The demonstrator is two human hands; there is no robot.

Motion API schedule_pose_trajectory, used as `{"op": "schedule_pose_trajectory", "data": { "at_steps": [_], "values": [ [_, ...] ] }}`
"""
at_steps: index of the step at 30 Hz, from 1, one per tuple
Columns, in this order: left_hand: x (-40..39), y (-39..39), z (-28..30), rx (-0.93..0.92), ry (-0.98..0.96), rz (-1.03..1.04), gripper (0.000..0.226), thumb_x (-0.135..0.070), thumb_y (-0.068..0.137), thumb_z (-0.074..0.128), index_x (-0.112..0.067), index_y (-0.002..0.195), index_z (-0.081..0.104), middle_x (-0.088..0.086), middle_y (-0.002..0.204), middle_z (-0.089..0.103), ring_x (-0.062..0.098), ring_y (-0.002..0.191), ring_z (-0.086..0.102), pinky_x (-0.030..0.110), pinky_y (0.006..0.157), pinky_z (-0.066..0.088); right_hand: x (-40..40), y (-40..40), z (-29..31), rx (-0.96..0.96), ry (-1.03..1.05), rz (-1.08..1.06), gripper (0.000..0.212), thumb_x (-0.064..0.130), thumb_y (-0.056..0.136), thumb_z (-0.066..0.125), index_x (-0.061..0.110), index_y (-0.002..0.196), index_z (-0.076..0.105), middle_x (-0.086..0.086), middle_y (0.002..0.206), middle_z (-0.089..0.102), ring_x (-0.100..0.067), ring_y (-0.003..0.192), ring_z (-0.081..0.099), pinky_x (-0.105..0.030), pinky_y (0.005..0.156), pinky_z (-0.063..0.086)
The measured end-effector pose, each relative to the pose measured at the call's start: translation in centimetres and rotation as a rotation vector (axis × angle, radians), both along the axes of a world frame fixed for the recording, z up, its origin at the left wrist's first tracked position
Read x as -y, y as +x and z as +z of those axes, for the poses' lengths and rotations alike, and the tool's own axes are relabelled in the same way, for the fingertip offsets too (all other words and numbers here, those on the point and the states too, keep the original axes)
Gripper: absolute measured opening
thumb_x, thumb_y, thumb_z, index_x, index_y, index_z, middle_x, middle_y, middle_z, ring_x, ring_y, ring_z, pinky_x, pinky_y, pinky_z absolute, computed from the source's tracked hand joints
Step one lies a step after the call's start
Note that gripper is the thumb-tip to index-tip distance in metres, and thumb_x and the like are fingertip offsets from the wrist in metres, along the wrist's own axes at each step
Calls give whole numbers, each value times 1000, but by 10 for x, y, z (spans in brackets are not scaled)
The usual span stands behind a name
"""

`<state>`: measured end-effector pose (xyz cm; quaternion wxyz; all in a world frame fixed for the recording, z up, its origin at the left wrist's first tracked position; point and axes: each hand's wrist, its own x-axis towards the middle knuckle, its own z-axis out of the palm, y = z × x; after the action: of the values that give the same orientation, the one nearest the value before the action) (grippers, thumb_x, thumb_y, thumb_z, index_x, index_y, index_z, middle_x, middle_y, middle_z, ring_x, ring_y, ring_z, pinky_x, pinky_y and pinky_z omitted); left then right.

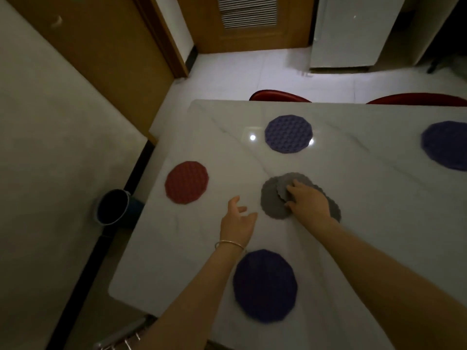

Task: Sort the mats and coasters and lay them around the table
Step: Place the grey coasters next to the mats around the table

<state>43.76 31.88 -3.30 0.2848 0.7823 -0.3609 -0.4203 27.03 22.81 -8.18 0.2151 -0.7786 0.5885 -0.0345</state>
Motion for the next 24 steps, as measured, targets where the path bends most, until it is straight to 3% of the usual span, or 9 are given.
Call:
{"op": "schedule_pose_trajectory", "data": {
  "at_steps": [2, 4, 7, 9, 11, 15, 18, 21, 24],
  "values": [
    [-5, -4, -5, -24, 21, 72, 58, -23, 88, 63, -22, 140, 36, 2, 118, 59, 14, 95, 56, 20, 77, 44, 4, -1, 7, -63, -23, 86, 23, 22, 95, 47, 9, 106, 62, -12, 135, 50, -28, 102, 59, -36, 82, 50],
    [-7, -5, -9, -112, 26, 164, 53, -19, 88, 62, -20, 137, 42, 3, 110, 61, 20, 94, 61, 27, 77, 52, 3, -1, 14, -95, -63, 134, 28, 18, 99, 38, 10, 102, 64, -12, 115, 63, -25, 91, 62, -34, 77, 50],
    [-3, -9, -6, -357, 63, 327, 36, -13, 88, 62, -15, 124, 57, 11, 106, 67, 26, 91, 67, 40, 77, 58, -6, -3, 27, 84, -144, -36, 31, 14, 99, 36, 7, 91, 66, -12, 93, 70, -24, 77, 63, -35, 69, 51],
    [-3, -11, 1, -507, 42, 407, 22, -18, 89, 62, -11, 109, 66, 13, 102, 71, 26, 87, 70, 35, 66, 60, -24, 5, 35, 273, -262, -95, 23, 12, 96, 46, 7, 94, 68, -12, 97, 72, -24, 80, 67, -36, 68, 55],
    [-7, -10, 5, -534, -2, 444, 23, -25, 91, 59, -8, 100, 71, 13, 95, 75, 25, 85, 72, 34, 63, 59, -49, 20, 40, 366, -334, 0, 18, 9, 87, 62, 10, 103, 70, -8, 108, 72, -21, 87, 70, -33, 68, 60],
    [-23, 0, 12, -536, -13, 583, 20, -17, 88, 63, 1, 93, 72, 20, 85, 75, 26, 74, 73, 33, 58, 59, -93, 43, 25, 349, -272, 233, 37, 12, 62, 85, 17, 97, 74, -3, 103, 74, -16, 82, 72, -25, 55, 59],
    [-40, 7, 14, -583, 2, 698, 16, 5, 82, 63, 7, 98, 65, 24, 75, 70, 24, 57, 70, 30, 46, 56, -107, 50, 11, 374, -180, 309, 32, 20, 72, 79, 22, 103, 73, 3, 110, 72, -15, 88, 71, -26, 63, 59],
    [-50, 14, 13, -583, -25, 729, 18, 13, 81, 60, 11, 99, 62, 17, 63, 70, 24, 54, 69, 27, 42, 54, -94, 46, 6, 391, -125, 252, 29, 24, 88, 62, 17, 116, 65, -2, 125, 64, -21, 106, 65, -35, 86, 55],
    [-56, 23, 8, -570, -29, 775, 18, 14, 82, 59, 12, 101, 62, 22, 76, 68, 28, 65, 68, 27, 43, 55, -61, 31, -5, 221, -136, 148, 49, 14, 87, 61, 7, 134, 46, -13, 145, 42, -28, 133, 41, -37, 111, 29]
  ]
}}
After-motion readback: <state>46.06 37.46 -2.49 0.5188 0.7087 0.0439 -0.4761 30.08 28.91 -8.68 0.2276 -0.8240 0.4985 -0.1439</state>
